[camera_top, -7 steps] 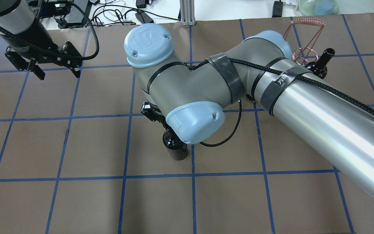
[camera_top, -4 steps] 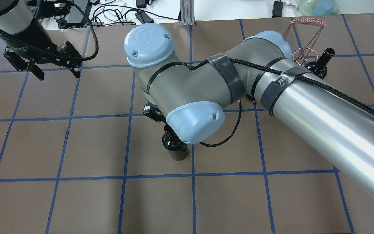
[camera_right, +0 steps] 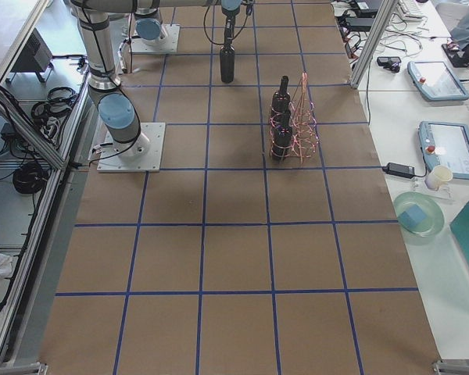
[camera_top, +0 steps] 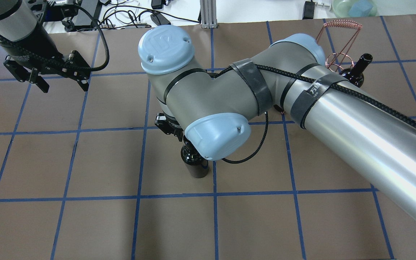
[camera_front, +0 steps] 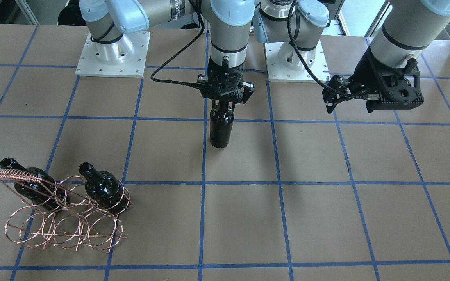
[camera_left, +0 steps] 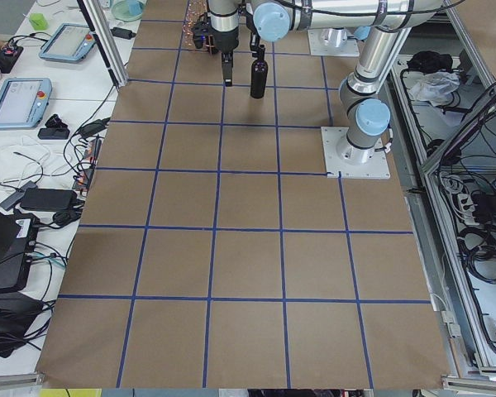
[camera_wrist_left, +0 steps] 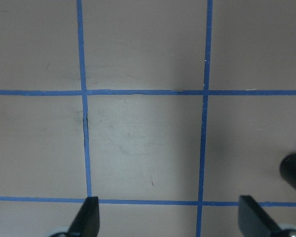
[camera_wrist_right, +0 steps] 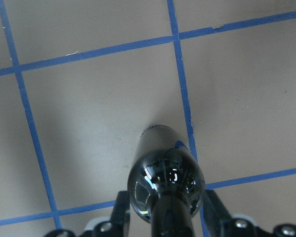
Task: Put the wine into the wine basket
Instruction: 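Close the right gripper on the bottle neck and lift it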
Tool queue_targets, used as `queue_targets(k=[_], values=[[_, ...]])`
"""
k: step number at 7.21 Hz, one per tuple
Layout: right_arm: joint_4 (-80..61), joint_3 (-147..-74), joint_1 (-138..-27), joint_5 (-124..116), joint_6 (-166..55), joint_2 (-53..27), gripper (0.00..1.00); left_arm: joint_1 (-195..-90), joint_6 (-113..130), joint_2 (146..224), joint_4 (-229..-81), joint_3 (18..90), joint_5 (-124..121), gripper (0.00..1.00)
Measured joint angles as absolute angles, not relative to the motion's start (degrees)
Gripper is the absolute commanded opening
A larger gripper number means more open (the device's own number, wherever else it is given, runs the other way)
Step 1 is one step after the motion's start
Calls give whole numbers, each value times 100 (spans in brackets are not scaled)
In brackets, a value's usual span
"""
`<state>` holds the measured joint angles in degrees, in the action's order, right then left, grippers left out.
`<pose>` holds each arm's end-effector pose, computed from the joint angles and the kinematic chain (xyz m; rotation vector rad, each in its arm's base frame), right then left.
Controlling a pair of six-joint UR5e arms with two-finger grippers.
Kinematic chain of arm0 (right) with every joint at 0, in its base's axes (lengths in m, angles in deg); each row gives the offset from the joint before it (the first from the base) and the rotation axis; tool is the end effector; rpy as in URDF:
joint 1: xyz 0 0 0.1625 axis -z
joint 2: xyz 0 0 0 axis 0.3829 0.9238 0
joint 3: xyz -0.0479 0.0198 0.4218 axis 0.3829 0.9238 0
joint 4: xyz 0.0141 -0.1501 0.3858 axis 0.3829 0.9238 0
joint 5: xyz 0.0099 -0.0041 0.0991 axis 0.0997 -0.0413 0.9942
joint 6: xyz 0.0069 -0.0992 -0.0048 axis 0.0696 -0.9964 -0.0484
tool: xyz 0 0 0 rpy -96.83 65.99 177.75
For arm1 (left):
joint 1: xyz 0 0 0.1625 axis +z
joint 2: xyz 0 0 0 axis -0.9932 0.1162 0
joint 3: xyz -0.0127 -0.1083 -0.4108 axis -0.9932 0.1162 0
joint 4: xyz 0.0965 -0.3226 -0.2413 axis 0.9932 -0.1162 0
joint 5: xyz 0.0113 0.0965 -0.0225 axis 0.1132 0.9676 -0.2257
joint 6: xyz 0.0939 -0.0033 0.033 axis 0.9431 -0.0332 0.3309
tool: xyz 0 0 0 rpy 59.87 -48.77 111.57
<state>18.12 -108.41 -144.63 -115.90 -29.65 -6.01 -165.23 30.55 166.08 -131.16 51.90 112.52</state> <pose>0.4200 -0.4160 0.3815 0.2708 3.1206 0.0145 -0.0577 -0.5083 0.4842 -0.0221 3.0998 0.0681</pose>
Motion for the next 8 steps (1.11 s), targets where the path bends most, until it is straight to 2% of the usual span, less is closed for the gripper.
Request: queue_targets(k=[1, 3, 5, 7, 8], values=[[1777, -10849, -14476, -11593, -2975, -585, 55, -16523, 3065, 16605, -13157, 5193, 11248, 100], [1718, -10878, -14509, -11594, -2985, -577, 45, -16523, 3070, 16600, -13189, 5198, 11243, 100], [1655, -10895, -14525, -11588, -2997, -576, 30, -16509, 3071, 16594, -13208, 5205, 11246, 100], [1672, -10885, -14525, -11586, -3022, -575, 22, -16516, 3071, 16593, -13209, 5207, 11241, 100], [1676, -10870, -14520, -11586, -3026, -558, 22, -16518, 3071, 16593, -13211, 5208, 11241, 100]])
